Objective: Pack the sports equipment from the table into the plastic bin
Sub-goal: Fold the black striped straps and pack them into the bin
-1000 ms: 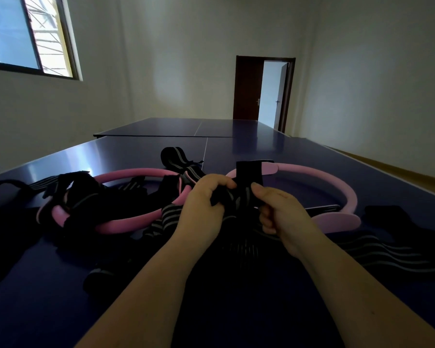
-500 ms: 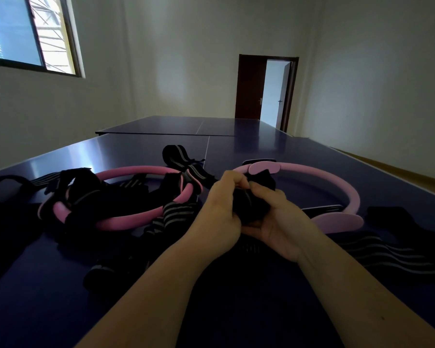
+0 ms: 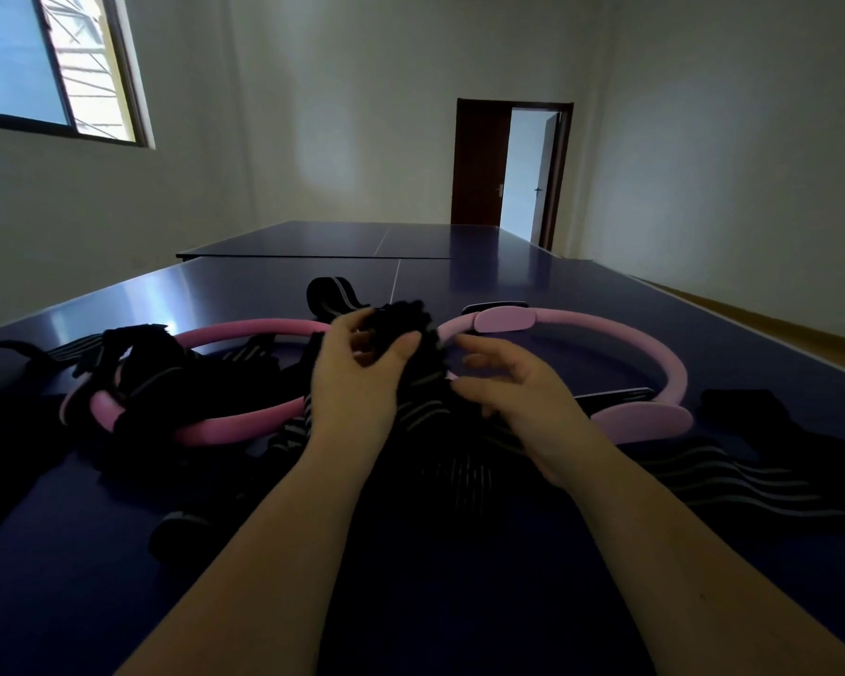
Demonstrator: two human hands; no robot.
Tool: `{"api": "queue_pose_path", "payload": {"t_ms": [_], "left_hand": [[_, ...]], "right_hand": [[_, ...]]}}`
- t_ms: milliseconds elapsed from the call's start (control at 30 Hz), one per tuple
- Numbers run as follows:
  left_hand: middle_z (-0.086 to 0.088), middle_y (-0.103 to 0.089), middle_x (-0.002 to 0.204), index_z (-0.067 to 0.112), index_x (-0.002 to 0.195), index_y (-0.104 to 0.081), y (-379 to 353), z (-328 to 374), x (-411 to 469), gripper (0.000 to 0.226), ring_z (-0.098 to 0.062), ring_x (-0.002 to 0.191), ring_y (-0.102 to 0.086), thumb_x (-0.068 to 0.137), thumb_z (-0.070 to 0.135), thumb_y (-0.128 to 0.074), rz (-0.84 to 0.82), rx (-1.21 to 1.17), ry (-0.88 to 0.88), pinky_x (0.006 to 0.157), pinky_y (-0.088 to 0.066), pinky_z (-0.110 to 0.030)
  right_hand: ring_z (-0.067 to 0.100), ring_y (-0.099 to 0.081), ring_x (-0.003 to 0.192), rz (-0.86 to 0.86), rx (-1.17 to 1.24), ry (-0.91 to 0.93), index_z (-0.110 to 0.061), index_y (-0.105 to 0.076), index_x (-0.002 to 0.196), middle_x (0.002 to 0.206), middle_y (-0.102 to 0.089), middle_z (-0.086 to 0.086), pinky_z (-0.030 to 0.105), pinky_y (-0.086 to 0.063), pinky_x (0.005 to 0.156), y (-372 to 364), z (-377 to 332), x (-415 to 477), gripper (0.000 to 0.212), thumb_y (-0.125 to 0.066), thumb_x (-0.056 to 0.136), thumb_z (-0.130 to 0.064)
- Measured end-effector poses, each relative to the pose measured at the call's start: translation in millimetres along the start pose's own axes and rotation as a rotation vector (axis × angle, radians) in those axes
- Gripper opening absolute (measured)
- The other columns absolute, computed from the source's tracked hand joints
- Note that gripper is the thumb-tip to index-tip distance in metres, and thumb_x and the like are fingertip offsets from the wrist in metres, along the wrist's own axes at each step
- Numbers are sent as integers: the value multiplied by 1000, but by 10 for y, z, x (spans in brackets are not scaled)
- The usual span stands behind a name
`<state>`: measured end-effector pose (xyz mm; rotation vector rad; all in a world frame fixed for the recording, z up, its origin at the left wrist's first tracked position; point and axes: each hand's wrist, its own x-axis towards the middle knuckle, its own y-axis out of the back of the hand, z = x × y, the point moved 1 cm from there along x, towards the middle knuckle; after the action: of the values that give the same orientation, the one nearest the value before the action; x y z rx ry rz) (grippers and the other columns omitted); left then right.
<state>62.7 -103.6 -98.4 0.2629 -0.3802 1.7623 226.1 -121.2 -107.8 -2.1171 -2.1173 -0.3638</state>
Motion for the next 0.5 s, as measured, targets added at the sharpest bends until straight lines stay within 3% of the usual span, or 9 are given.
{"api": "queue_pose_path", "payload": {"t_ms": [33, 100, 233, 367, 500], "left_hand": [[16, -60, 104, 29, 121, -55, 58, 1, 39, 39, 0, 92, -62, 87, 25, -74, 52, 13, 5, 69, -50, -13], [13, -61, 107, 27, 127, -52, 147, -6, 98, 45, -3, 93, -62, 88, 30, -73, 90, 83, 22, 70, -49, -17], [10, -62, 101, 25, 119, -55, 136, -72, 114, 25, -5, 84, -61, 96, 25, -64, 7, 417, -56, 66, -45, -21], [-6, -68, 106, 16, 111, -70, 70, -148, 117, 22, -24, 97, -61, 95, 11, -55, -106, 870, -290, 85, -46, -32], [-8, -65, 110, 19, 115, -65, 44, -137, 100, 26, -25, 92, -58, 95, 13, -50, -182, 968, -258, 79, -42, -32]], "right_hand": [[7, -63, 86, 80, -130, 15, -28, -66, 121, 113, -64, -7, 17, -49, 72, 52, 10, 19, 39, -72, 86, -12], [8, -59, 95, 226, -559, 66, -29, -65, 120, 112, -62, -8, 19, -44, 77, 171, 68, 73, 35, -70, 87, -19], [27, -45, 119, 195, -1326, -48, -27, -54, 134, 126, -53, 3, 40, -41, 96, 221, 180, 79, 53, -67, 85, -44], [29, -41, 122, 207, -1500, -119, -24, -53, 128, 128, -47, 5, 44, -35, 98, 228, 217, 66, 56, -64, 84, -56], [28, -44, 115, 288, -1449, -107, -22, -54, 116, 121, -49, 4, 44, -35, 96, 227, 187, 88, 43, -66, 83, -47]]}}
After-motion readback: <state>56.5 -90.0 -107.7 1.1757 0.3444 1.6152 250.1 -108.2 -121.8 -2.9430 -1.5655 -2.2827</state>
